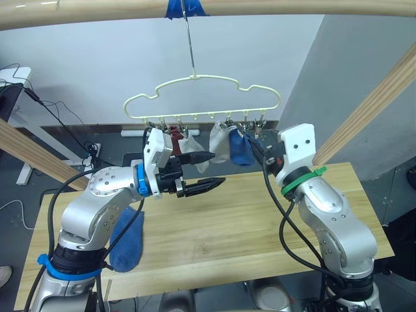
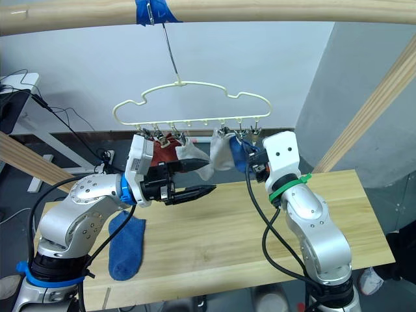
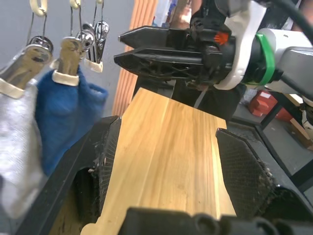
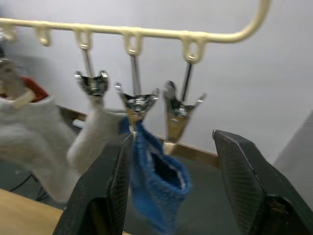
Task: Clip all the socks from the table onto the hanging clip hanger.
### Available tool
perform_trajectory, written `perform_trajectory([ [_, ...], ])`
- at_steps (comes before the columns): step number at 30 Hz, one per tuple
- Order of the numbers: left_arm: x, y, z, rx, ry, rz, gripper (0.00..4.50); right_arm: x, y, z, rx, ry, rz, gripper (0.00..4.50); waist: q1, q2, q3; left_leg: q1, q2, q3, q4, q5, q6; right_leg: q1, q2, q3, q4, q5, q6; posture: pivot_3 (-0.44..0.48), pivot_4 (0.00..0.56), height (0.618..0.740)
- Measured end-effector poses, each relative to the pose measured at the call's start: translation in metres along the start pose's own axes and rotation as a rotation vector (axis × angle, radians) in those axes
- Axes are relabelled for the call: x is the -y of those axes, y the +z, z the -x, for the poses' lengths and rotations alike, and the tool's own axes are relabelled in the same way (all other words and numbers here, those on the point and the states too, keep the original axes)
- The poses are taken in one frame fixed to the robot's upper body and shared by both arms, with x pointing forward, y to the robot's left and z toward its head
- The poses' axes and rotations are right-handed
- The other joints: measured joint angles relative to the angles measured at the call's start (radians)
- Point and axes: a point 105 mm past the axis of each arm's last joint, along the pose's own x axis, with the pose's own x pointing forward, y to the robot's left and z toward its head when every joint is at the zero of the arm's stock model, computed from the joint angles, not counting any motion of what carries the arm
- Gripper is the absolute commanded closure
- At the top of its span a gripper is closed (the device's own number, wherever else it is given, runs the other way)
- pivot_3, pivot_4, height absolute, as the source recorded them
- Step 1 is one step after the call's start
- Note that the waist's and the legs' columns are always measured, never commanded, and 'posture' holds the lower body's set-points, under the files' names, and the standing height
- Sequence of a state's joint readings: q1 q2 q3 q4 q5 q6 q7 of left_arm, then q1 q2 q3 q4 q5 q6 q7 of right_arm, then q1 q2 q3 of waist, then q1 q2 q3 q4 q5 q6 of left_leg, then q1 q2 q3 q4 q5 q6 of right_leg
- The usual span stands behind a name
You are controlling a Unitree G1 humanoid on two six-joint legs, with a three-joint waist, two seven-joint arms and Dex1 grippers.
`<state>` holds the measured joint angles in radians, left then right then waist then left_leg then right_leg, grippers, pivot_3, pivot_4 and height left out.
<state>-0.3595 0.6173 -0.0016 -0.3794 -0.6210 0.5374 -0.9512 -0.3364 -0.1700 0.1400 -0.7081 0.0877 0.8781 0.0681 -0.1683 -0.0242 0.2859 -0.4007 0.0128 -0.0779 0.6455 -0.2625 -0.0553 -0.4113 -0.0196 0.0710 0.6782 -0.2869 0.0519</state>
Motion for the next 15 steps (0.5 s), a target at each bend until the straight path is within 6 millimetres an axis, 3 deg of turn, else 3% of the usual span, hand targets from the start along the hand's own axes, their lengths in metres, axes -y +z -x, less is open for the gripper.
perform_trajectory([
  [14, -0.002, 0.006, -0.003, 0.006, -0.001, -0.025, 1.05, 0.009, -0.01, -0.017, -0.031, -0.105, 0.0, 1.85, 0.0, 0.0, 0.0, 0.0, 0.0, 0.0, 0.0, 0.0, 0.0, 0.0, 0.0, 0.0, 0.0, 0.0, 0.0, -0.239, 0.27, 0.74],
  [15, -0.002, 0.006, -0.003, 0.006, -0.001, -0.025, 1.05, 0.01, -0.009, -0.017, -0.03, -0.109, 0.0, 2.03, 0.0, 0.0, 0.0, 0.0, 0.0, 0.0, 0.0, 0.0, 0.0, 0.0, 0.0, 0.0, 0.0, 0.0, 0.0, -0.239, 0.27, 0.74],
])
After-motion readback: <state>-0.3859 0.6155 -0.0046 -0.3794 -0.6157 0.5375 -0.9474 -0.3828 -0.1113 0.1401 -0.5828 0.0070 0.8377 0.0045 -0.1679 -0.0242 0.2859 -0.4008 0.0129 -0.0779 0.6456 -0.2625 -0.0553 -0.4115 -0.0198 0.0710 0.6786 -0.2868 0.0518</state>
